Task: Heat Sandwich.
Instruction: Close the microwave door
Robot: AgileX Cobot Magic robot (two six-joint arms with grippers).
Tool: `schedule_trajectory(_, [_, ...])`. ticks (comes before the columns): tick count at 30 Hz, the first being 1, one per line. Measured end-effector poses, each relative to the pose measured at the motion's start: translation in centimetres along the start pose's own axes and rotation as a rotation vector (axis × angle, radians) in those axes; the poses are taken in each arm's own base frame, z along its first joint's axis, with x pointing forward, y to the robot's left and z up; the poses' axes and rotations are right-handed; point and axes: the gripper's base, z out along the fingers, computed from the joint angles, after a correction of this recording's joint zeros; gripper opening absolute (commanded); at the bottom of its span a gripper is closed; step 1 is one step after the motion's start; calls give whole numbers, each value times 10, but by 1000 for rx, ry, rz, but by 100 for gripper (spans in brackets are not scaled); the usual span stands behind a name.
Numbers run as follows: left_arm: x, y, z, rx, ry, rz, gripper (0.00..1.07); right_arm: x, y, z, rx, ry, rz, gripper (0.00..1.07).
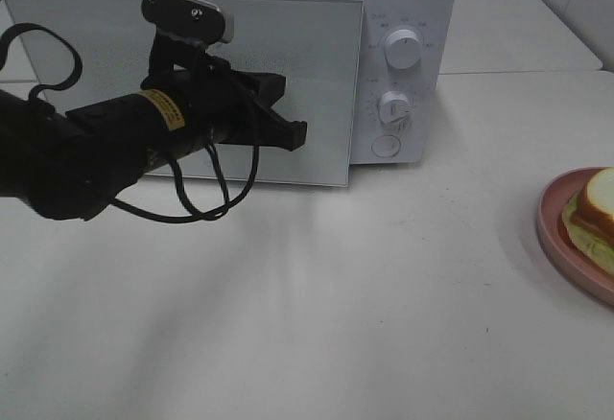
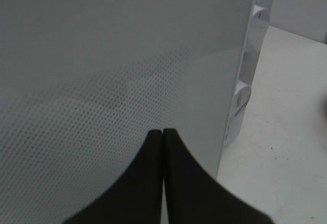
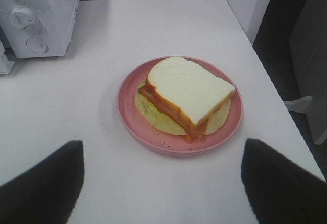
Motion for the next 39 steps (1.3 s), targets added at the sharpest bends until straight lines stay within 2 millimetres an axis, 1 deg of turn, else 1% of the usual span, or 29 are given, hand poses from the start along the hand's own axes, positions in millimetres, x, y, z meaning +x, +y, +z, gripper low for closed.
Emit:
schedule_trajectory(2, [-1, -1, 3, -1, 1, -3, 0, 0, 0, 0, 0, 0, 0, 76])
schedule_trajectory(5, [-6, -1, 14, -8, -11, -15, 0, 0, 0, 0, 0, 0, 0, 76])
schedule_trajectory(7, [-7, 0, 16, -14, -14, -22, 0, 0, 0, 0, 0, 0, 0, 76])
schedule_trajectory(8, [-10, 0, 20, -19, -16, -28, 0, 0, 0, 0, 0, 0, 0, 76])
schedule_trajectory(14, [-18, 1, 33, -32, -27, -47, 0, 0, 0, 0, 0, 0, 0, 76])
schedule_trajectory(22, [-21, -5, 47, -10, -19, -31, 0, 0, 0, 0, 0, 0, 0, 76])
schedule_trajectory(25, [-20, -5, 51, -9, -7, -28, 0, 0, 0, 0, 0, 0, 0, 76])
schedule_trajectory(29, [-19, -4, 62, -4, -2, -11, 0, 0, 0, 0, 0, 0, 0, 76])
schedule_trajectory(33, [-19, -3, 65, -7, -1, 0, 0, 0, 0, 0, 0, 0, 0, 76])
schedule_trajectory(34, [-19, 2, 67, -20, -4, 6, 0, 0, 0, 0, 0, 0, 0, 76])
schedule_trajectory(39, [-19, 3, 68, -23, 6, 15, 0, 0, 0, 0, 0, 0, 0, 76])
